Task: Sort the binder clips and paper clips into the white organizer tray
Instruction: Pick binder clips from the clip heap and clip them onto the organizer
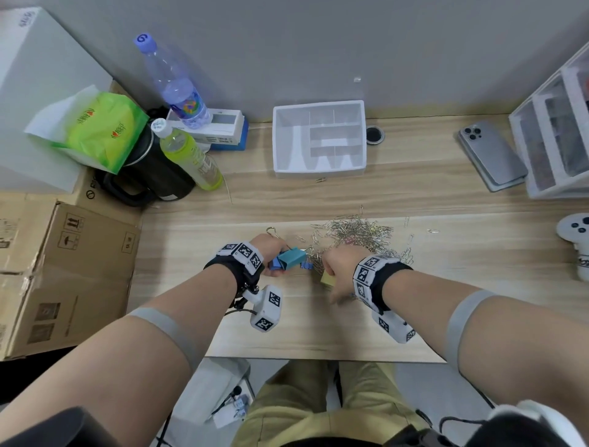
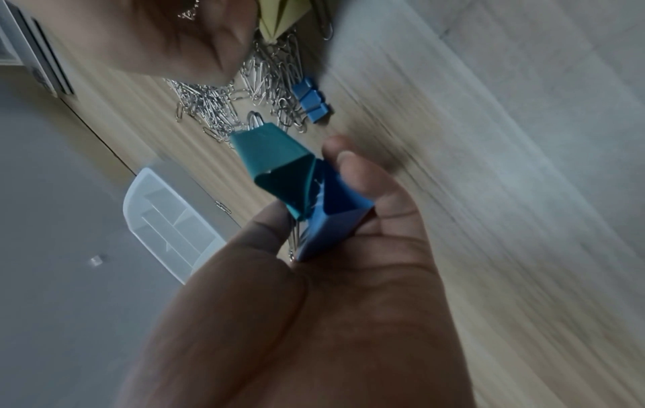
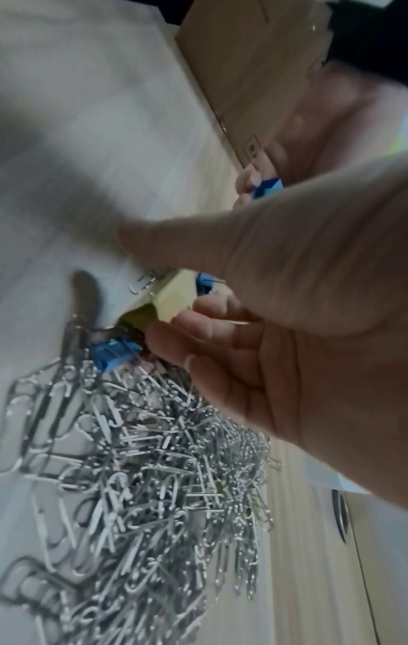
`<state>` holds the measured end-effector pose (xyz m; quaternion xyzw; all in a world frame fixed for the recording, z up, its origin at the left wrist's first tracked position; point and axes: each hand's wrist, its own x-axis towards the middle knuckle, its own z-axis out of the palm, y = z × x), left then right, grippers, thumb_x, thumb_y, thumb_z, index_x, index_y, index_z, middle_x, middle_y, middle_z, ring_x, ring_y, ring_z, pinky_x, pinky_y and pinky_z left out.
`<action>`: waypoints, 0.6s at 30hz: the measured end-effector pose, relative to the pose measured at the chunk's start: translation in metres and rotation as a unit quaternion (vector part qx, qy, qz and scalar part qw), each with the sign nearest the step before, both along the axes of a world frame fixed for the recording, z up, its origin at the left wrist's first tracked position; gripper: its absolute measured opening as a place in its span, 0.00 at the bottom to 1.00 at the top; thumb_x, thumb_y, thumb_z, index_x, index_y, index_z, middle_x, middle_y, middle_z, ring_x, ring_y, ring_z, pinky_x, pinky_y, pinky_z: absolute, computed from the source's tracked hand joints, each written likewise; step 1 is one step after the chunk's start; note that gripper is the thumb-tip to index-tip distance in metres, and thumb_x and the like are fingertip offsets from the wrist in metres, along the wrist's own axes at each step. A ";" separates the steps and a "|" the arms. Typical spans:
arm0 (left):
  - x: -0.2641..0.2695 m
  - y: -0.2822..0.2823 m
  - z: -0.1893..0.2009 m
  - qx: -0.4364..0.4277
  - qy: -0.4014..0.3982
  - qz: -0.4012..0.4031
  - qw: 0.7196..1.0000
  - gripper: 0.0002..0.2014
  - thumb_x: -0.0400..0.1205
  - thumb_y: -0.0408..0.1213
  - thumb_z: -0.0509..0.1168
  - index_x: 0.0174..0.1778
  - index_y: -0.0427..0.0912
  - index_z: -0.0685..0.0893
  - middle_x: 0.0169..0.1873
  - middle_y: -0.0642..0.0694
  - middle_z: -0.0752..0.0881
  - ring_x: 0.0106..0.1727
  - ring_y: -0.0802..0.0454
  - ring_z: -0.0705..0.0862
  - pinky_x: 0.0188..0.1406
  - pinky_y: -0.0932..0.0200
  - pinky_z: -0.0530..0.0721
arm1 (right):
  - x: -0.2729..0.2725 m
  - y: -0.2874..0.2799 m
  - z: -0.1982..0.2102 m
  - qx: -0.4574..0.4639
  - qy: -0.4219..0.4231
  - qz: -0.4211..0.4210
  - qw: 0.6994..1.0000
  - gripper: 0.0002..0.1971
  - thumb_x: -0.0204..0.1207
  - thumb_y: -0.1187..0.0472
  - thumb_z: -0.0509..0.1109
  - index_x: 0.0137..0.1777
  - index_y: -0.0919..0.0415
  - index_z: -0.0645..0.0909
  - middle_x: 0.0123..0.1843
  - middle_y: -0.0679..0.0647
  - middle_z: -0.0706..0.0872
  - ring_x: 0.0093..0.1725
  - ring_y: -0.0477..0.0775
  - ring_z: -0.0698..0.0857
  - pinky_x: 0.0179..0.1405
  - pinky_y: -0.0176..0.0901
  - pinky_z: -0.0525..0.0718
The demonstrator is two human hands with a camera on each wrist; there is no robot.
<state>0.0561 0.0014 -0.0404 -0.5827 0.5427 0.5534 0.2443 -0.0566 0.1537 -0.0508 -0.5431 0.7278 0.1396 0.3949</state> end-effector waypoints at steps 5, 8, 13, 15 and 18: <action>0.002 0.000 -0.001 0.001 -0.007 -0.001 1.000 0.05 0.82 0.29 0.63 0.49 0.38 0.84 0.41 0.35 0.84 0.30 0.44 0.86 0.22 0.58 0.85 | 0.002 0.005 -0.003 -0.030 0.028 0.006 0.999 0.13 0.66 0.60 0.72 0.50 0.56 0.77 0.46 0.54 0.84 0.43 0.59 0.84 0.38 0.45 0.82; 0.002 -0.002 -0.003 -0.003 -0.010 0.007 1.000 0.09 0.82 0.30 0.62 0.55 0.35 0.83 0.39 0.34 0.85 0.30 0.43 0.86 0.29 0.55 0.87 | 0.001 0.009 -0.005 -0.054 0.030 0.009 0.998 0.18 0.65 0.58 0.75 0.54 0.56 0.74 0.46 0.54 0.84 0.42 0.59 0.84 0.35 0.44 0.80; 0.000 0.000 -0.006 -0.008 -0.013 0.014 1.000 0.10 0.83 0.31 0.62 0.58 0.34 0.82 0.38 0.35 0.85 0.31 0.43 0.87 0.34 0.53 0.87 | 0.002 0.011 -0.008 -0.069 0.041 0.000 0.997 0.29 0.68 0.56 0.78 0.64 0.56 0.67 0.48 0.56 0.86 0.43 0.60 0.86 0.37 0.49 0.85; 0.000 0.001 -0.006 -0.010 -0.017 0.012 1.000 0.12 0.83 0.31 0.62 0.61 0.34 0.82 0.39 0.35 0.86 0.31 0.43 0.87 0.32 0.53 0.86 | 0.002 0.011 -0.012 -0.062 0.039 -0.008 0.997 0.32 0.69 0.59 0.76 0.71 0.53 0.66 0.50 0.55 0.86 0.46 0.60 0.86 0.38 0.49 0.86; -0.002 0.002 -0.006 -0.011 -0.018 0.005 1.000 0.15 0.82 0.31 0.63 0.63 0.33 0.82 0.42 0.34 0.86 0.30 0.42 0.87 0.29 0.55 0.86 | -0.002 0.010 -0.014 -0.060 0.024 -0.019 0.998 0.27 0.68 0.63 0.74 0.67 0.53 0.73 0.54 0.55 0.87 0.50 0.60 0.86 0.46 0.52 0.88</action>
